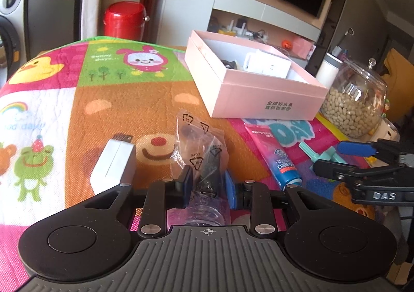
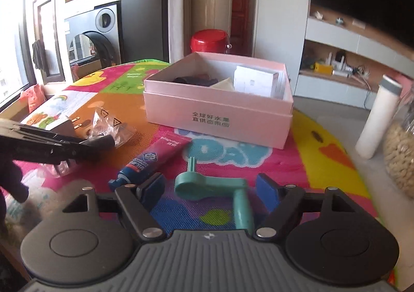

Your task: Organize rigid objects

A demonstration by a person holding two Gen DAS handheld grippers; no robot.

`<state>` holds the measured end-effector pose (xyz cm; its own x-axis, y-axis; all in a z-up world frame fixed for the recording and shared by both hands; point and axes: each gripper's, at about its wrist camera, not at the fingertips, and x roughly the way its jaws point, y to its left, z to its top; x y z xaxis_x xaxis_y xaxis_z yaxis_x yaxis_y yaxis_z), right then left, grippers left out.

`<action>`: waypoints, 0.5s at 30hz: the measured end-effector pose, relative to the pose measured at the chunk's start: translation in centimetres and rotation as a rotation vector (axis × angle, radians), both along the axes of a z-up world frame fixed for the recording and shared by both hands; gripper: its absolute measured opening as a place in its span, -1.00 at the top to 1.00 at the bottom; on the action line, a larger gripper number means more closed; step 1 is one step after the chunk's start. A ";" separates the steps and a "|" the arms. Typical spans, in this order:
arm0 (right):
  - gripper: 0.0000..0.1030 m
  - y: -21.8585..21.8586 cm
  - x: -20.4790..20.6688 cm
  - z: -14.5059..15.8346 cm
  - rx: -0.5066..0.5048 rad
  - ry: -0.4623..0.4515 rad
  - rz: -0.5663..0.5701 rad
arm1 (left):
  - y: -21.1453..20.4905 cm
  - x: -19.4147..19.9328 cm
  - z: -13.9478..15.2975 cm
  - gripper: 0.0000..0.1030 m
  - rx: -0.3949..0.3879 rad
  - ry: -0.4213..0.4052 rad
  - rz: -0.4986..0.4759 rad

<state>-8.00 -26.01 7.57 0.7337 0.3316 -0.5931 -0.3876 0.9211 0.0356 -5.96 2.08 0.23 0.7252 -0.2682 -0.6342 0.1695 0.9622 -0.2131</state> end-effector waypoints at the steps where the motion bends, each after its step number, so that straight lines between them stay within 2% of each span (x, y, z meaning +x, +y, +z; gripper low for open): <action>1: -0.51 0.2 0.4 -0.3 0.005 0.015 -0.015 | -0.1 0.0 0.0 0.41 0.006 0.000 -0.001; 4: -0.51 0.2 1.8 -1.3 0.049 0.092 -0.055 | -0.4 -0.1 0.0 0.41 0.029 -0.006 -0.005; 6: -0.38 0.1 1.5 -1.3 0.070 0.075 -0.077 | -0.6 -0.3 0.0 0.45 0.051 -0.017 -0.011; 15: -0.38 -0.5 -1.4 1.2 0.036 -0.027 0.008 | -1.8 -2.8 0.4 0.54 0.077 -0.035 -0.125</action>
